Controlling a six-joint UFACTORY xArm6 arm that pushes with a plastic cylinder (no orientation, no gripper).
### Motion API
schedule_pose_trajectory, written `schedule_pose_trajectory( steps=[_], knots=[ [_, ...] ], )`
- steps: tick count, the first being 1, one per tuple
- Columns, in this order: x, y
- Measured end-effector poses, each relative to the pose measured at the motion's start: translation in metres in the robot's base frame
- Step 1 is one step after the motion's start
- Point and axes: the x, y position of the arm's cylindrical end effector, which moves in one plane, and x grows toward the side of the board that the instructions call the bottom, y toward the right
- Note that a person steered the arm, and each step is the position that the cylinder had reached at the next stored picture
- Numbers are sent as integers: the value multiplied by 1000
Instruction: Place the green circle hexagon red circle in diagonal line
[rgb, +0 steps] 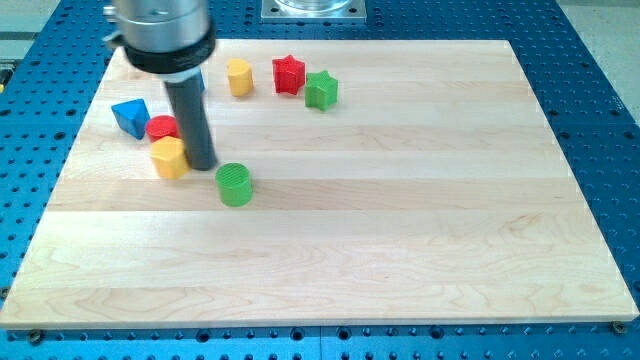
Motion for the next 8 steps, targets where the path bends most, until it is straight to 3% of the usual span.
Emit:
schedule_pose_trajectory(
  steps=[1,5,6,8],
  knots=[
    [-21,-1],
    [-52,-110],
    [-57,-80],
    [43,-124]
  ],
)
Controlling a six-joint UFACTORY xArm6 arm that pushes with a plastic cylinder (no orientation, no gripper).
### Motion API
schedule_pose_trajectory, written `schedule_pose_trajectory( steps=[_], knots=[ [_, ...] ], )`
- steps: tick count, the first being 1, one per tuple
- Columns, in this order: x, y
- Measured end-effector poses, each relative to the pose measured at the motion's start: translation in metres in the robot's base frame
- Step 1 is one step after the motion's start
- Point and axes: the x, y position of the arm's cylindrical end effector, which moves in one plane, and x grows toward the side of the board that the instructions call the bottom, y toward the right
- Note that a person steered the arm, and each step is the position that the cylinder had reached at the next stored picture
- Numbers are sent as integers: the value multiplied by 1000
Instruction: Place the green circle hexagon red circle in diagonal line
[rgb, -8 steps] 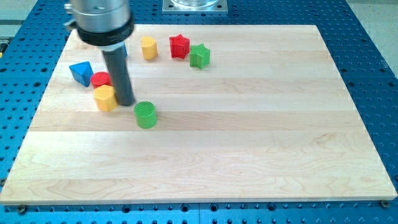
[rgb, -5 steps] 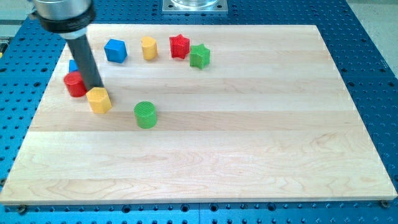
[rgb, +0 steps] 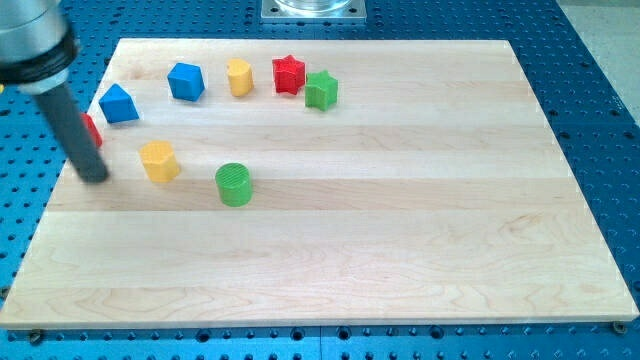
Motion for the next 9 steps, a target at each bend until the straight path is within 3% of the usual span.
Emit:
schedule_pose_trajectory(
  steps=[1,3,4,6,7,9],
  knots=[
    [3,-33],
    [-69,-33],
    [-79,-33],
    [-25,31],
    [-22,-33],
    [-113,-29]
  ],
)
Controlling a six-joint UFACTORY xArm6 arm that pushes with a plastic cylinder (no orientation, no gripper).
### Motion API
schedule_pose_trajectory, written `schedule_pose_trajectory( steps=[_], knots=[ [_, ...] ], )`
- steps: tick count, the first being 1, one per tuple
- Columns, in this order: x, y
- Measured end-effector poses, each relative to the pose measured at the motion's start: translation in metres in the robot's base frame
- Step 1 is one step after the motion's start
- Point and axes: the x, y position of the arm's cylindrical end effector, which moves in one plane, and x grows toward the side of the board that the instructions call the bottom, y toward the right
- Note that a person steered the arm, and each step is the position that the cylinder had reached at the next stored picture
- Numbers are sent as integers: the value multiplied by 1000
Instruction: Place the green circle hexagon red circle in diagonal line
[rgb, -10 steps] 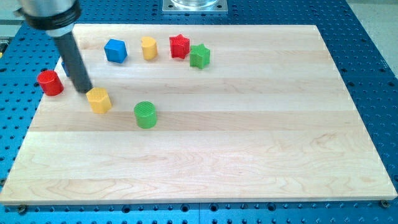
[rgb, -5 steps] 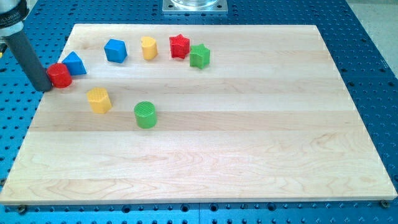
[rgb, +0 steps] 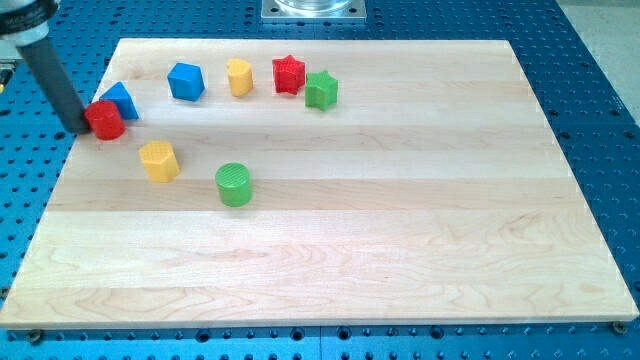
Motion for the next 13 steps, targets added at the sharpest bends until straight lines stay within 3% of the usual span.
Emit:
schedule_pose_trajectory(
  steps=[2,3,4,5,6,7,8,9,10,12,13],
  knots=[
    [32,53],
    [95,33],
    [113,92],
    [79,145],
    [136,145],
    [164,183],
    [113,237],
    [108,248],
    [58,271],
    [54,267],
    [54,235]
  ],
)
